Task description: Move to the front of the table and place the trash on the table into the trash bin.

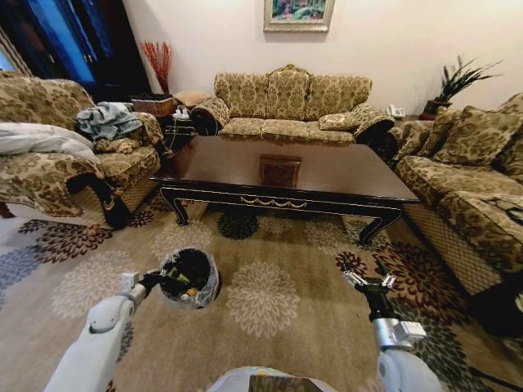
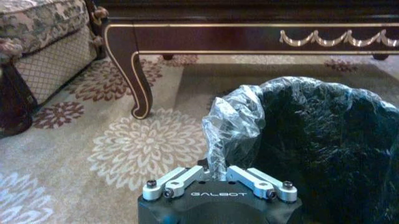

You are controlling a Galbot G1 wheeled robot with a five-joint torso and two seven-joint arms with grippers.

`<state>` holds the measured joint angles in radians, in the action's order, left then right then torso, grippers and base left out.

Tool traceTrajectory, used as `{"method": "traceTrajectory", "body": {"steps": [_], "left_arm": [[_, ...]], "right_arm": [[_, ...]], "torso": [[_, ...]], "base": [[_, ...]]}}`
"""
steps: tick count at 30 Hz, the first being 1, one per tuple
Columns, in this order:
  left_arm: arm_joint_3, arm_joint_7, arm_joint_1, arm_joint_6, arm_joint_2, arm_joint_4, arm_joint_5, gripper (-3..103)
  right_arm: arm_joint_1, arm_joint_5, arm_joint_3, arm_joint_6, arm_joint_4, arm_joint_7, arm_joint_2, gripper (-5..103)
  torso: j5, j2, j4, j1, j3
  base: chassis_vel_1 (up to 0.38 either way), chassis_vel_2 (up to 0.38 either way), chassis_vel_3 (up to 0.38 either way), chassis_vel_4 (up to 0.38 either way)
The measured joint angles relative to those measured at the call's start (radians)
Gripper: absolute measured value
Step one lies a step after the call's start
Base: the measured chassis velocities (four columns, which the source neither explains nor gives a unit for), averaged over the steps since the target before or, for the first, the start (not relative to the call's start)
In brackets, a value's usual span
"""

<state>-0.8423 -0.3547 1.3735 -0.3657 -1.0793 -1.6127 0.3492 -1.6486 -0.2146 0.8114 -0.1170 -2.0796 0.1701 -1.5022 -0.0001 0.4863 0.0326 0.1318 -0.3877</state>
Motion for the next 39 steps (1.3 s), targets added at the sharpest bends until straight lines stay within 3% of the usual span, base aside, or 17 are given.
{"method": "traceTrajectory", "body": {"steps": [10,15,22,28,39], "left_arm": [[-0.01,-0.063,-0.001,0.003,0.057,0.074,0.018,2],[0.01,-0.025,-0.032,0.02,0.057,0.116,0.026,2],[0.03,-0.018,-0.053,0.028,0.085,0.177,0.037,2],[0.067,-0.05,-0.08,0.013,0.135,0.251,0.035,2],[0.112,-0.101,-0.118,0.002,0.163,0.33,0.043,2]], "right_arm": [[0.034,-0.002,0.001,0.033,0.003,0.0,0.028,100],[0.039,0.001,-0.001,0.034,0.006,-0.002,0.027,100],[0.039,0.007,-0.003,0.049,-0.014,-0.004,0.033,100],[0.042,0.013,-0.011,0.064,-0.033,-0.012,0.038,100],[0.032,0.014,0.0,0.056,-0.024,-0.013,0.025,100]], "torso": [[0.0001,-0.043,0.0001,-0.016,0.027],[0.0,-0.064,-0.0002,-0.024,0.039],[-0.0001,-0.088,0.0,-0.033,0.055],[0.0001,-0.117,0.0,-0.044,0.073],[0.0001,-0.156,0.0,-0.057,0.099]], "base": [[0.0,0.0,0.0,0.0],[0.0,0.0,0.0,0.0],[0.0,0.0,0.0,0.0],[0.0,0.0,0.0,0.0],[0.0,0.0,0.0,0.0]]}}
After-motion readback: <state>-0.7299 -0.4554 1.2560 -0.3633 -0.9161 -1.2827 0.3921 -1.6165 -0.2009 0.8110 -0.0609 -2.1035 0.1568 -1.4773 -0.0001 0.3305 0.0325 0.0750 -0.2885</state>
